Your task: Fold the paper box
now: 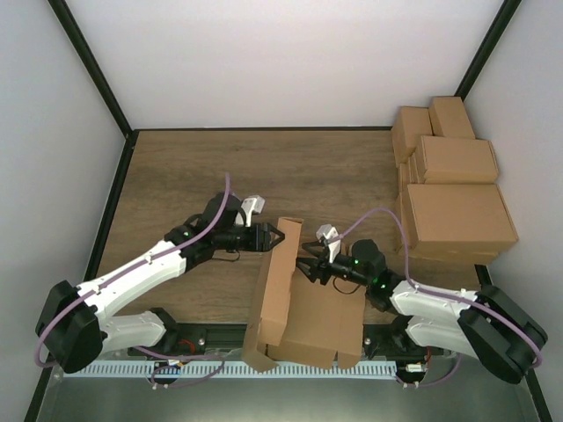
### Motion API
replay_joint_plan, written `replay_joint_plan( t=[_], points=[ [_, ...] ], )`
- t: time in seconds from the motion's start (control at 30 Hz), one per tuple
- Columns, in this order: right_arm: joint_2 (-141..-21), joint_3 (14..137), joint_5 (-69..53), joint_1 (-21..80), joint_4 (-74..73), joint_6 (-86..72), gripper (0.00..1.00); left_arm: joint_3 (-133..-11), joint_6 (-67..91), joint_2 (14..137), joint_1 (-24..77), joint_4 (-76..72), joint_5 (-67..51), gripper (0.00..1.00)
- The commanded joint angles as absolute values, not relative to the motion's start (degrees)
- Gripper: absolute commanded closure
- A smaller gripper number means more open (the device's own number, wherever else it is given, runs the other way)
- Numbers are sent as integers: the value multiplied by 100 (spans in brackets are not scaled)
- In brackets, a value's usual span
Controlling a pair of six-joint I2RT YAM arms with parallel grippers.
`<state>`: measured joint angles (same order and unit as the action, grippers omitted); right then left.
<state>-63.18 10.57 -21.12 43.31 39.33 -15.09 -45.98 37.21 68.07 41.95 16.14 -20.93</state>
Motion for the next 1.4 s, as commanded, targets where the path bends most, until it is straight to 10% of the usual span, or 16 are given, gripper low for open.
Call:
replay_joint_plan(
  t=[0.0,0.33,0.7,1.37],
  points=[
    [-5949,1085,-1808,4266,3531,-1314,36,-4436,3577,6833,4097,1942,-1931,41],
    [-6936,1544,-2626,2978,3630,-1418,40,-4423,3542,6807,4047,1964,-1960,41],
    [-8748,2585,-3652,2971,4508,-724,30,-4226,3551,6622,3936,1725,-2269,41],
    [-10341,4010,-4372,3468,5179,-305,44,-3878,3228,6694,3396,1090,-3157,41]
  ],
)
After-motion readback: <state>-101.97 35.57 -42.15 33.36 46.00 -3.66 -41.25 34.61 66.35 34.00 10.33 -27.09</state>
